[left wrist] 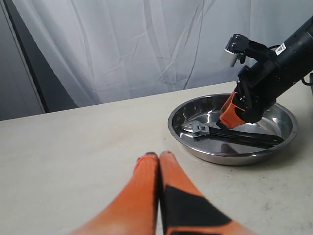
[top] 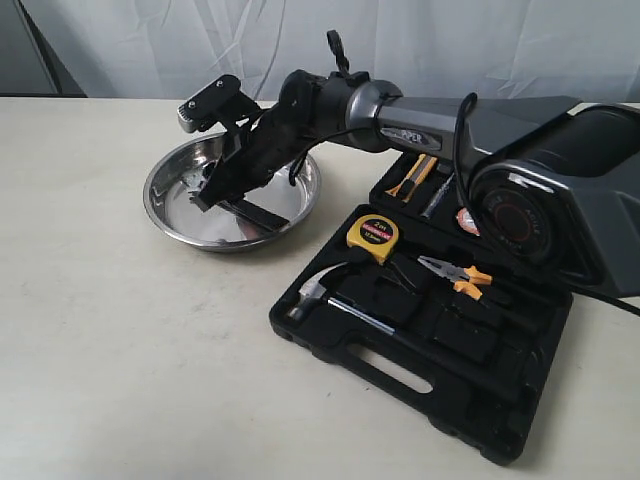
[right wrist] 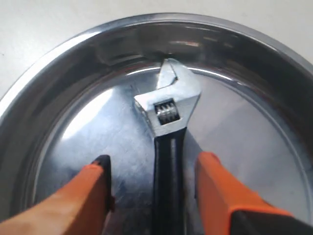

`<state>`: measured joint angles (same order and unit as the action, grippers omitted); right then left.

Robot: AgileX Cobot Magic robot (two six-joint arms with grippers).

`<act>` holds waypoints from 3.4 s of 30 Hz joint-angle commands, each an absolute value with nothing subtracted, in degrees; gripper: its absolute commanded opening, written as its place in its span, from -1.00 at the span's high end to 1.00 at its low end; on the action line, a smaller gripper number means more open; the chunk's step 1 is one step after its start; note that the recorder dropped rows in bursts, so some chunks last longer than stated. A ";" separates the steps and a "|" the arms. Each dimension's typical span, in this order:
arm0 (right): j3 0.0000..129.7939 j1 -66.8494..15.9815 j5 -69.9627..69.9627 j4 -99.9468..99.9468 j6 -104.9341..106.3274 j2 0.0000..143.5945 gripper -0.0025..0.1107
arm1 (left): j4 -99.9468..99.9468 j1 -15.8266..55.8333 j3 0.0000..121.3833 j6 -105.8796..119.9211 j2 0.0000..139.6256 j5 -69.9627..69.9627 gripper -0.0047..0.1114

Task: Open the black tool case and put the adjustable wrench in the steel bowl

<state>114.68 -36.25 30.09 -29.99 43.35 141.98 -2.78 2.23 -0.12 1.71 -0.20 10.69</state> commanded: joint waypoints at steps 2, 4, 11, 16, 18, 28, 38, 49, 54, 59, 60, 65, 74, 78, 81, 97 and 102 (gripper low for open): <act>115.04 -36.13 33.87 -30.15 39.81 137.73 0.55 | -2.68 2.44 0.00 1.72 0.00 10.33 0.91; 115.04 -36.13 37.32 -30.06 39.81 135.63 0.98 | -2.68 2.44 0.00 1.72 0.00 10.33 0.91; 115.04 -36.13 54.50 -30.06 37.03 127.98 0.97 | -2.68 2.44 0.00 1.72 0.00 10.33 0.91; 115.04 -38.46 59.60 -24.41 30.09 122.16 0.97 | -2.68 2.44 0.00 1.72 0.00 10.33 0.91; 115.04 -40.51 60.68 -20.83 27.94 119.05 0.97 | -2.68 2.44 0.00 1.72 0.00 10.33 0.91; 115.04 -53.53 69.09 -0.33 15.34 104.67 0.97 | -2.68 2.44 0.00 1.72 0.00 10.33 0.91; 95.49 -54.73 66.06 4.57 8.26 88.22 0.97 | -2.68 2.44 0.00 1.72 0.00 10.33 0.91; 67.52 -54.73 60.02 6.01 -1.10 64.34 0.97 | -2.68 2.44 0.00 1.72 0.00 10.33 0.91; 67.01 -54.73 60.76 3.68 -1.10 60.12 0.97 | -2.58 2.44 0.00 1.72 0.00 10.25 0.91; 67.01 -54.73 59.03 3.82 -2.53 58.34 0.97 | -2.58 2.44 0.00 1.72 0.00 10.25 0.91; 67.01 -54.73 58.18 4.92 -3.40 58.11 0.97 | -2.58 2.44 0.00 1.72 0.00 10.25 0.91; 65.81 -54.73 55.74 10.02 -8.62 57.96 0.97 | -2.58 2.44 0.00 1.72 0.00 10.25 0.91; 48.49 -38.10 33.72 5.16 -12.40 55.82 0.97 | -2.58 2.44 0.00 1.72 0.00 10.25 0.91; 37.40 -22.95 30.33 -2.76 -11.27 50.15 0.97 | -2.58 2.44 0.00 1.72 0.00 10.25 0.91; 28.62 -14.39 24.50 -3.58 -6.74 42.46 0.97 | -2.58 2.44 0.00 1.72 0.00 10.25 0.91; 0.00 -0.63 4.20 -3.20 -4.50 14.36 0.97 | -2.57 2.44 0.00 1.72 0.00 10.35 0.91; 0.00 -0.63 4.33 -3.20 -4.50 14.36 0.97 | -2.57 2.44 0.00 1.72 0.00 10.35 0.91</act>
<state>0.29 -0.88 4.53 -3.26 -4.97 14.74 -2.78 2.23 -0.12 1.71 -0.20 10.69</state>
